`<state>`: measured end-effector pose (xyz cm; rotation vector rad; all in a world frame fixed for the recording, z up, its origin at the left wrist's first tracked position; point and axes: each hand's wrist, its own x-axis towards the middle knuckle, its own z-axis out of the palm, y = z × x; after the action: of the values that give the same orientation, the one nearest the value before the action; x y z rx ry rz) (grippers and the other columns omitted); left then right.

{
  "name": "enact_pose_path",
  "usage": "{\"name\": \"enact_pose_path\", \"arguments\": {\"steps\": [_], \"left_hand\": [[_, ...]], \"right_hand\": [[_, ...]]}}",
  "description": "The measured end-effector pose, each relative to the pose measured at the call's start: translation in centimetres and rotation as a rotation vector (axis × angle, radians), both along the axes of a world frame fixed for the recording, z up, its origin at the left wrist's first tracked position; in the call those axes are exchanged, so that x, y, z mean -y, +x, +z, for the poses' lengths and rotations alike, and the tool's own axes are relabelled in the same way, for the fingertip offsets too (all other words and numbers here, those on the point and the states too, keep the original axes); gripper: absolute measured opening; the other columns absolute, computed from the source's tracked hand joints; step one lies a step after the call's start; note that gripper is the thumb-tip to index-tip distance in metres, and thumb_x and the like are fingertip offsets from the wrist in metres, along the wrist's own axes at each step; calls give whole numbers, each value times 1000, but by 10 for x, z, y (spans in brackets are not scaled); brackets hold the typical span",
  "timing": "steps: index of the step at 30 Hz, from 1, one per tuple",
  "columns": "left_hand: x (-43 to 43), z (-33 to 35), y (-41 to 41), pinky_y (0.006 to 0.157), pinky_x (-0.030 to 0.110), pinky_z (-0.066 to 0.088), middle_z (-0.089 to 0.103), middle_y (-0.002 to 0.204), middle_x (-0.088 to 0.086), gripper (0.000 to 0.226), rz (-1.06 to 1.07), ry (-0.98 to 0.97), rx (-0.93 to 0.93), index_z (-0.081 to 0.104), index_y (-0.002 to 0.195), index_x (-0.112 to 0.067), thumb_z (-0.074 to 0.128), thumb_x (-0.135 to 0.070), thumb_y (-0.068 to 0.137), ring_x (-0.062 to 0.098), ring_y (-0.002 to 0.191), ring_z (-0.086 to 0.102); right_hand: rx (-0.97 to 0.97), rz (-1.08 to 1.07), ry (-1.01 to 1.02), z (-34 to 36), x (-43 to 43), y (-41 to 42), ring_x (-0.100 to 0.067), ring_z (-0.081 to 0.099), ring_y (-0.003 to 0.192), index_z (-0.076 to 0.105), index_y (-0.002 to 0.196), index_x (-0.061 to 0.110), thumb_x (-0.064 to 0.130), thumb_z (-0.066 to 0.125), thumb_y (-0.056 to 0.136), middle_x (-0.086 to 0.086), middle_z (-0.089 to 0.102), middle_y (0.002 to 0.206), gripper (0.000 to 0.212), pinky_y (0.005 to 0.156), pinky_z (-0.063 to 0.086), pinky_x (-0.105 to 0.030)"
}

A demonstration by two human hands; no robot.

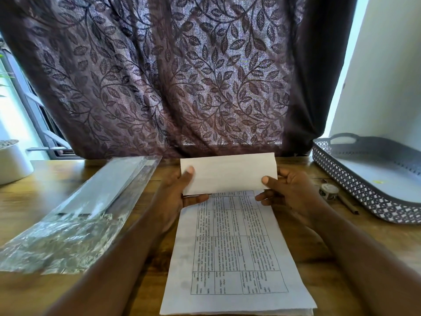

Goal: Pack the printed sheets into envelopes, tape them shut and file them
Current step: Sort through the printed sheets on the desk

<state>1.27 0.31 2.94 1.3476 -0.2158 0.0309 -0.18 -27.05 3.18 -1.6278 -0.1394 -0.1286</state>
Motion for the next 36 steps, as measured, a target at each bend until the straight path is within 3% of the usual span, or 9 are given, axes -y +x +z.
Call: {"name": "enact_pose_path", "arguments": {"steps": [4,8,11,14,19,23,26,31,36], "left_hand": [[-1,-2,-1,67,37,64,75,104,7,20,-11,202,73,56,119,-23,53,-14,102,30,82,76],[3,1,-6,59,29,62,77,96,8,19,-20,178,79,56,118,-20,53,-12,102,29,70,75],[11,0,-11,60,28,62,77,97,8,20,-25,102,78,56,120,-20,52,-12,102,28,73,75],[25,-1,-19,62,29,61,76,103,13,27,-59,52,91,54,128,-18,55,-15,101,30,77,75],[43,-3,-31,61,28,61,76,103,11,29,-106,12,93,55,127,-20,58,-13,99,29,77,75],[44,-1,-32,57,28,61,76,95,15,28,-90,17,108,55,123,-21,58,-9,98,27,68,73],[40,1,-28,57,29,61,75,98,18,32,-90,40,85,52,130,-12,58,-9,98,29,67,73],[32,1,-23,55,29,61,75,98,16,36,-90,78,56,50,133,-6,58,-9,98,27,63,72],[29,1,-20,53,28,60,76,95,13,33,-114,97,52,51,131,-7,57,-7,98,26,61,72]], "right_hand": [[6,-24,34,1,-1,0,-28,77,78,64,117,11,13,60,98,-10,79,95,20,61,62,-28],[22,-62,243,4,-5,-2,-28,77,82,64,117,4,19,60,97,-17,78,97,25,63,64,-31],[23,69,398,6,-17,-8,-32,73,105,59,127,6,32,64,88,-19,73,117,47,79,64,-43],[-3,204,373,2,-40,-13,-32,68,116,51,137,10,32,77,75,-15,69,127,70,93,58,-49],[-59,244,234,-12,-65,-19,-28,70,114,57,133,22,30,63,90,-8,73,122,44,100,54,-51],[-25,189,343,-11,-57,-12,-29,69,115,52,138,19,25,62,91,-8,71,126,48,93,58,-50],[-26,133,432,-8,-45,-5,-32,67,118,52,138,15,23,63,89,-11,70,128,51,92,57,-55],[-15,43,491,-1,-28,-1,-28,70,112,56,127,19,19,59,96,-6,75,117,31,83,61,-52],[-62,4,542,3,-12,3,-33,67,119,52,136,15,28,61,91,-13,69,129,48,90,57,-57]]}}
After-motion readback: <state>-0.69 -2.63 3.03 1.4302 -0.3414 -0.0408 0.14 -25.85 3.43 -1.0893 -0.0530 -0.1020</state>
